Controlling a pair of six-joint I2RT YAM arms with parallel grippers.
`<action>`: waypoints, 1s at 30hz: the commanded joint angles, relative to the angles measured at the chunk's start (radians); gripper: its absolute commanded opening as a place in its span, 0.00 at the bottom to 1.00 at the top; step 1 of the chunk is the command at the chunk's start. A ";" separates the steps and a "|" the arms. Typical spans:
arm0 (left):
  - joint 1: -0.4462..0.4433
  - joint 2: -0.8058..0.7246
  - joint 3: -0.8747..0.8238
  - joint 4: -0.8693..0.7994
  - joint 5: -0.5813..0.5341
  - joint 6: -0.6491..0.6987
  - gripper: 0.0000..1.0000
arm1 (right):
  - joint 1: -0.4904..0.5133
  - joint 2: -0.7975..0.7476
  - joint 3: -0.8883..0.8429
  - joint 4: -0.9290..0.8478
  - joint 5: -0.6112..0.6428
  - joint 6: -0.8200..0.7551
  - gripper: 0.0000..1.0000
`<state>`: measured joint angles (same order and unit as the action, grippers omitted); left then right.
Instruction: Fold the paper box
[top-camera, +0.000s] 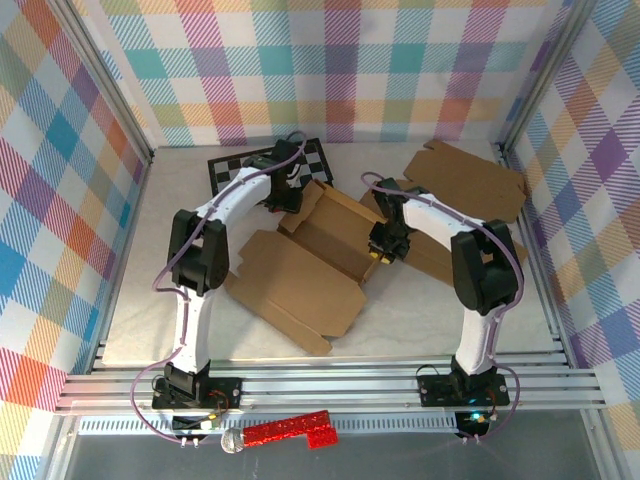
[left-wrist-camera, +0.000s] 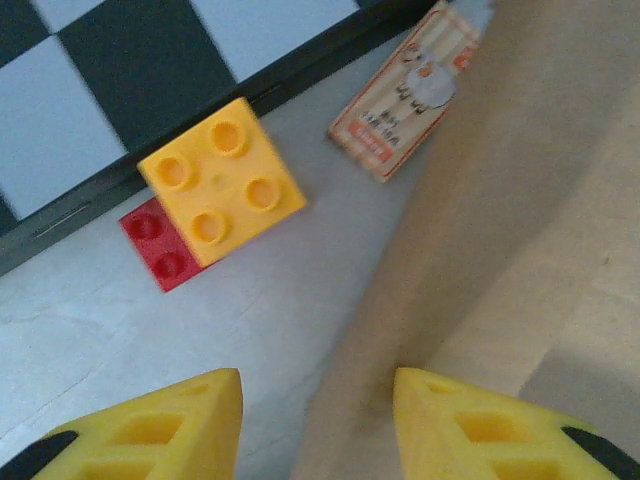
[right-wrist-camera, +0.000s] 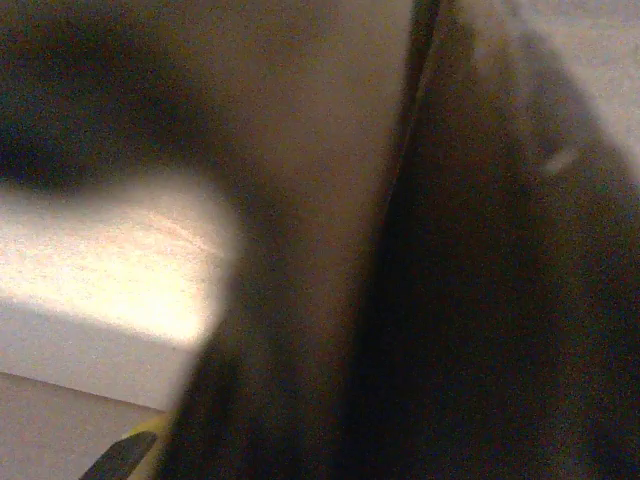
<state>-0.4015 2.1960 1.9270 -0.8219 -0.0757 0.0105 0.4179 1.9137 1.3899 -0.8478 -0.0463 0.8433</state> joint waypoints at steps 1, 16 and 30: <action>-0.009 -0.003 0.007 0.064 0.070 0.025 0.41 | -0.010 0.026 0.045 -0.039 -0.020 -0.035 0.19; -0.013 0.042 -0.056 0.084 0.065 0.037 0.20 | -0.017 0.050 0.074 -0.053 -0.035 -0.050 0.14; -0.031 0.062 -0.143 0.093 -0.020 0.045 0.21 | -0.019 0.049 0.093 -0.059 -0.036 -0.037 0.13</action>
<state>-0.4171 2.2223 1.8057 -0.7033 -0.0734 0.0463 0.4049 1.9564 1.4498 -0.9012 -0.0650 0.8032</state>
